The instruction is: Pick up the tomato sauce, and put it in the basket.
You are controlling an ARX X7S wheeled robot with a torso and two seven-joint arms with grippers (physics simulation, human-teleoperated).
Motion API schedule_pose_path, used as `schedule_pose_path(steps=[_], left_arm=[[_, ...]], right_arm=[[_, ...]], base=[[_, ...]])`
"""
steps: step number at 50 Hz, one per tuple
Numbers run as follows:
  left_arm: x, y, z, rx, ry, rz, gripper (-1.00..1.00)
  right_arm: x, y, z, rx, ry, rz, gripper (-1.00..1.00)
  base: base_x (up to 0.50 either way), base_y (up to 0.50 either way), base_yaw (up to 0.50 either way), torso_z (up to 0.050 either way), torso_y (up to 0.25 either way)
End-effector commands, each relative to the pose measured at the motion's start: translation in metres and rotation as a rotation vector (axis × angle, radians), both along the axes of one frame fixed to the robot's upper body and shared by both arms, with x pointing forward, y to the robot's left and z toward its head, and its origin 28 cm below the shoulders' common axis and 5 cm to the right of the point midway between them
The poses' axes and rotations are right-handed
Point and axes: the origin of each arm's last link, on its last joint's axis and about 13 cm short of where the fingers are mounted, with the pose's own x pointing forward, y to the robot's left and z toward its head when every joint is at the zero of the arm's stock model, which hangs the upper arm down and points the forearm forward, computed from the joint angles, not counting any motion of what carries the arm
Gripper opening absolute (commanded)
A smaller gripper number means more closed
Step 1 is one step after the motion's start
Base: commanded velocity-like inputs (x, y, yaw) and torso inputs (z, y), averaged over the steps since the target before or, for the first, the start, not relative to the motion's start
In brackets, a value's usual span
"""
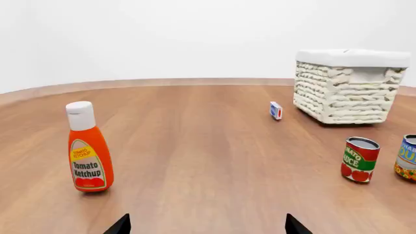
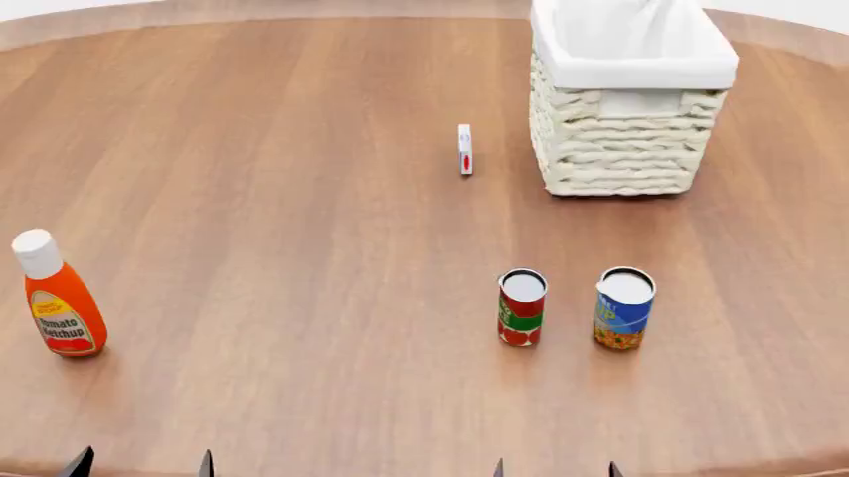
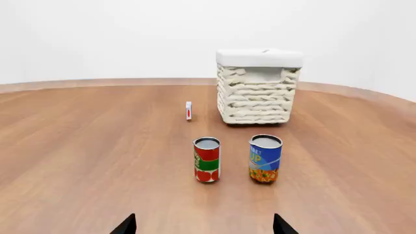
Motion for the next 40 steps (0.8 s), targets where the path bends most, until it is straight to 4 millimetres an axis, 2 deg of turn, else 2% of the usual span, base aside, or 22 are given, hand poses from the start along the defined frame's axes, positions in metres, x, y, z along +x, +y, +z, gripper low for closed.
schedule_pose_path(steps=[1,4,7,13,23,28,35,40], left_arm=[[0.0,0.0,0.0,0.0,0.0,0.0,1.0],[-0.006,-0.001,0.007,-0.006,-0.047,-0.031,1.0],[-0.012,-0.002,0.013,0.02,-0.119,-0.007,1.0],[-0.032,-0.001,0.034,0.011,-0.237,-0.026,1.0],[-0.057,0.006,0.064,-0.05,-0.351,0.033,1.0],[-0.064,0.01,0.072,-0.103,-0.38,0.038,1.0],[-0.068,0.012,0.078,-0.126,-0.395,0.045,1.0],[-0.068,0.011,0.078,-0.132,-0.39,0.04,1.0]], right_arm=[[0.0,0.0,0.0,0.0,0.0,0.0,1.0],[-0.007,0.0,0.011,-0.024,-0.043,-0.028,1.0],[-0.015,0.002,0.021,0.032,-0.036,0.01,1.0],[-0.032,0.008,0.045,-0.05,-0.128,-0.094,1.0],[-0.05,0.005,0.068,-0.072,-0.226,-0.087,1.0],[-0.061,0.005,0.078,-0.14,-0.279,-0.024,1.0],[-0.068,0.002,0.088,-0.148,-0.444,0.013,1.0],[-0.072,0.003,0.09,-0.133,-0.445,0.009,1.0]], base=[[0.0,0.0,0.0,0.0,0.0],[0.0,0.0,0.0,0.0,0.0],[0.0,0.0,0.0,0.0,0.0],[0.0,0.0,0.0,0.0,0.0],[0.0,0.0,0.0,0.0,0.0],[0.0,0.0,0.0,0.0,0.0],[0.0,0.0,0.0,0.0,0.0],[0.09,0.0,0.0,0.0,0.0]])
